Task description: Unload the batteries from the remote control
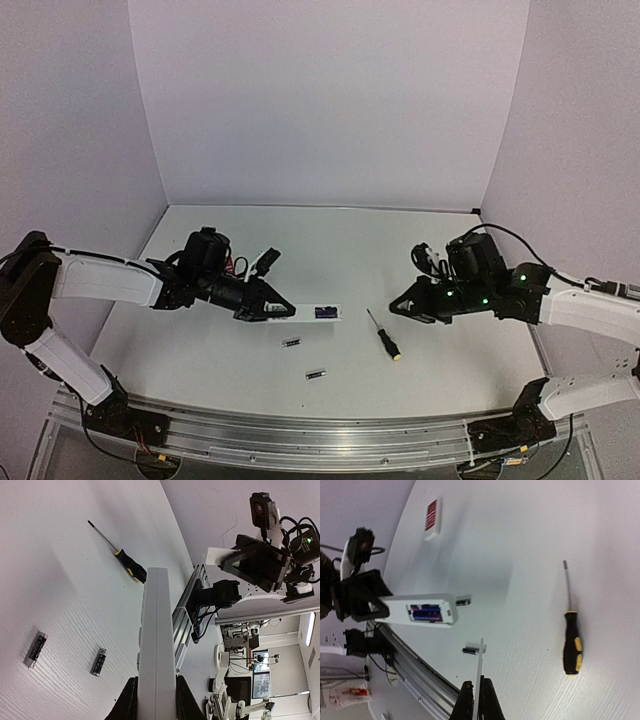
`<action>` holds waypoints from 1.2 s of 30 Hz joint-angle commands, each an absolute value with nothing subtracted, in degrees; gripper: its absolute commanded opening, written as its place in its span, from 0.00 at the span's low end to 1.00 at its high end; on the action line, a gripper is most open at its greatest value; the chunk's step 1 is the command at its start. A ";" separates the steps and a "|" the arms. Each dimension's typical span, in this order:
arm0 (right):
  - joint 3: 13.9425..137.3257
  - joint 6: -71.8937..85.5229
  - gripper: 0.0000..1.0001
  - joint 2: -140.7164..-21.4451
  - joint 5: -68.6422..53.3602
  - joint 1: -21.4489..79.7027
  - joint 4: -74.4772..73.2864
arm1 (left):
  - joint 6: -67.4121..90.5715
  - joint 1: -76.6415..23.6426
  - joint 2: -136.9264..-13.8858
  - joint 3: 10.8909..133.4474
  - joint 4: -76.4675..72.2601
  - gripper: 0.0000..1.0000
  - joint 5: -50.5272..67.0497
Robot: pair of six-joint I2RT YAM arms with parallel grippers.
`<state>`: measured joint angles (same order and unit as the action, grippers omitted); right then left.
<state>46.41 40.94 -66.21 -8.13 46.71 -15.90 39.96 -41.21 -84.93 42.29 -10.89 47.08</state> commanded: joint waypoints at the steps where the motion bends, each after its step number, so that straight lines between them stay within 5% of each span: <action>1: 40.31 50.15 0.00 -63.10 -1.40 42.15 -16.30 | 36.14 -41.13 -89.93 49.26 -8.44 0.00 49.46; 9: 35.30 53.86 0.00 -66.15 3.30 37.60 -8.85 | 31.41 -40.16 -102.49 59.40 -3.24 0.00 56.74; 19: 31.07 59.24 0.00 -83.06 -11.87 30.56 17.69 | 23.92 -39.59 -112.92 70.74 8.71 0.00 60.13; 36: 21.25 63.41 0.12 -82.75 -11.24 28.88 19.06 | 14.46 -38.76 -123.59 83.21 23.30 0.00 61.94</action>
